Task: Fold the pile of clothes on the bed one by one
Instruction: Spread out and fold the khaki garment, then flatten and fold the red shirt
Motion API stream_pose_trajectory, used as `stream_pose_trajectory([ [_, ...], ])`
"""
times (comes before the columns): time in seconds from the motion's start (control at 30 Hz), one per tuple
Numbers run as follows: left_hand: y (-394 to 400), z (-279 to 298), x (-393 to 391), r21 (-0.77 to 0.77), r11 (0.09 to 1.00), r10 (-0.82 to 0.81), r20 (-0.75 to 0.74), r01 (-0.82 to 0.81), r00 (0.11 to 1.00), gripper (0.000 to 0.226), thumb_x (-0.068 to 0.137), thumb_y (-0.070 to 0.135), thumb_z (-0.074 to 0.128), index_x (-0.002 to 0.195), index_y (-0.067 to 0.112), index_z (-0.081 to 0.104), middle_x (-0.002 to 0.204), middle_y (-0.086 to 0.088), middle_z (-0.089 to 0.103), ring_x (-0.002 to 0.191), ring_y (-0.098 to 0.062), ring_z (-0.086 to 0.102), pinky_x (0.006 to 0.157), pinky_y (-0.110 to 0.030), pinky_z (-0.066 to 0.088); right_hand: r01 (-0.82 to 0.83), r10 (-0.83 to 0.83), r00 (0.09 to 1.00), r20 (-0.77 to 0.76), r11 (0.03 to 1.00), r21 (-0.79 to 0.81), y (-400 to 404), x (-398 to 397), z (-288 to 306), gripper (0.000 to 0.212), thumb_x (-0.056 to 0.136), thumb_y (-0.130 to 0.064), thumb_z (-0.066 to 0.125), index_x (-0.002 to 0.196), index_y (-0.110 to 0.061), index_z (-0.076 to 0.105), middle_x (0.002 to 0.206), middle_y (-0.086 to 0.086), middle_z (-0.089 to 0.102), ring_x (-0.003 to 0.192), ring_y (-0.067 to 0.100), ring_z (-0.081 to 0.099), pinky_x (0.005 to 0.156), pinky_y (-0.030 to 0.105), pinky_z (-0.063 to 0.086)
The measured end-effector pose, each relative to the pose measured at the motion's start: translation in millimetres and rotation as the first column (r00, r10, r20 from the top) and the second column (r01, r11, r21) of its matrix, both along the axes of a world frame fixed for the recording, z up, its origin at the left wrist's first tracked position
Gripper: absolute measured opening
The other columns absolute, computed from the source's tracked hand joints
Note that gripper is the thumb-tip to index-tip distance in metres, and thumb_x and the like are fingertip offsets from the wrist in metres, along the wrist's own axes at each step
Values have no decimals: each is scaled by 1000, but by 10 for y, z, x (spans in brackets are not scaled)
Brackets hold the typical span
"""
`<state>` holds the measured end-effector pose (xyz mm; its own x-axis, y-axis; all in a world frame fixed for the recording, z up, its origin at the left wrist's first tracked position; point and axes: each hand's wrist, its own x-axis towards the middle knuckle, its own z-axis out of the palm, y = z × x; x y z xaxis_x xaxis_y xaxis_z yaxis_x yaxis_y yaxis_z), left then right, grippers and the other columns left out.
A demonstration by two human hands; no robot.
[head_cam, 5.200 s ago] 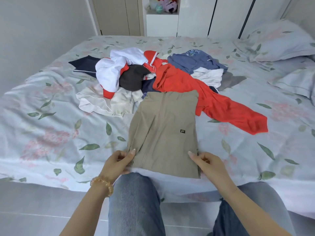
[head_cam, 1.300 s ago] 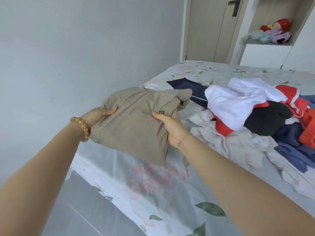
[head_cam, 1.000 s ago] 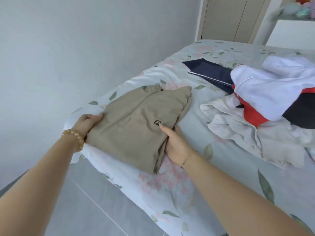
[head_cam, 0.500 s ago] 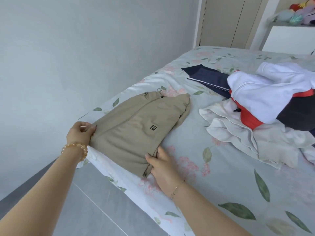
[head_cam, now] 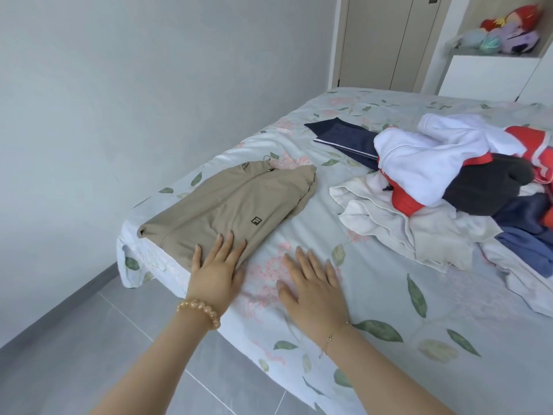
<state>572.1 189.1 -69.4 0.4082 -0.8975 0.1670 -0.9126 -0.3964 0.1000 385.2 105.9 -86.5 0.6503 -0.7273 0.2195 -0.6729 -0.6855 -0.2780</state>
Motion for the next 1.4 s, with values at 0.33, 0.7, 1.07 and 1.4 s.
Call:
stream_pose_trajectory([
  [0.33,-16,282,-235,199,980,32,-38,-24,999,72,94,5,35,154,27,2,161,-8,-5,149,-27,-2,120,-46,3,3,19,985,-169,992,127,143,-362,156,87,73,-62,-17,154,-33,-3,161,-7,-14,148,15,-17,112,37,-21],
  [0.7,114,817,-1811,274,945,-200,54,179,978,61,101,45,25,153,32,-4,158,-3,-24,146,-22,-20,119,-50,-1,64,-9,956,-294,982,179,259,-2041,608,63,101,-50,23,155,-30,-3,162,-5,-11,149,13,-11,119,37,-7],
  [1.07,-506,1023,-3768,105,850,-512,-65,516,857,63,98,38,39,153,33,7,161,2,-11,148,-20,-7,120,-44,3,340,-327,892,-312,940,-14,102,-4273,1072,62,98,-51,30,153,-26,19,163,-2,5,150,16,3,120,34,8],
  [1.4,-1157,355,-4783,151,818,-541,-126,555,831,63,99,39,37,153,32,6,161,1,-10,148,-20,-6,120,-45,3,588,-581,795,175,809,13,-475,-5371,391,55,90,-27,63,142,-15,47,155,8,31,135,30,36,106,40,37],
])
